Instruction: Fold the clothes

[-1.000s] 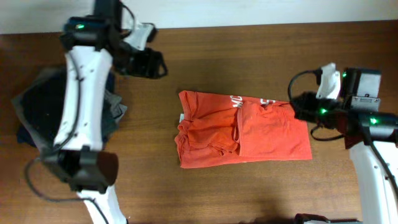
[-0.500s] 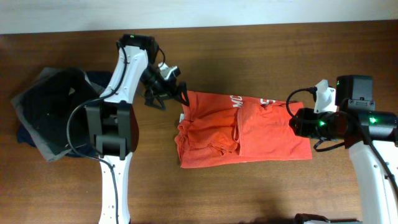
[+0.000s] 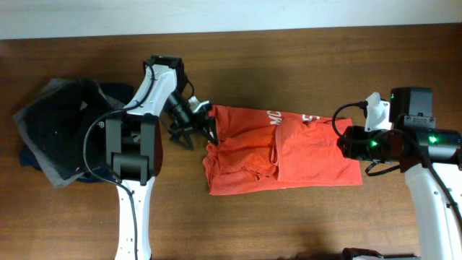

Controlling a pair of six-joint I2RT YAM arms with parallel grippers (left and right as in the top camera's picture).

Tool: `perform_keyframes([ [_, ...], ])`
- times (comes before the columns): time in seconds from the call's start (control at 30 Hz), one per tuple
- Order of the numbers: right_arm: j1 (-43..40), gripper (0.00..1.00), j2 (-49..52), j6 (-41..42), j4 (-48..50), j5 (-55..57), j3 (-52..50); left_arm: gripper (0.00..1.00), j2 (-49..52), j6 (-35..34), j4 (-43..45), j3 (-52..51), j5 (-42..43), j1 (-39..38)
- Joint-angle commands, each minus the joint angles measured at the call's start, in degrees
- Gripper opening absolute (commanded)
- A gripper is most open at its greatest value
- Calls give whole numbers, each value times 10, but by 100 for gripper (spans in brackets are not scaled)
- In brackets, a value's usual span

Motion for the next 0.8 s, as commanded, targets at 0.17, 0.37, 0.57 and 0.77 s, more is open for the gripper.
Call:
perform_keyframes([
  [0.17, 2, 42, -11, -8, 0, 9, 3, 96, -177, -16, 66, -170, -88, -1],
  [0.37, 2, 42, -11, -8, 0, 9, 3, 99, -286, -65, 288, -331, -73, -5],
  [0.57, 2, 43, -11, -8, 0, 9, 3, 99, -275, -96, 458, -418, -18, -6],
  [0.77, 2, 42, -11, -8, 1, 9, 3, 99, -246, -127, 506, -421, 52, -11],
])
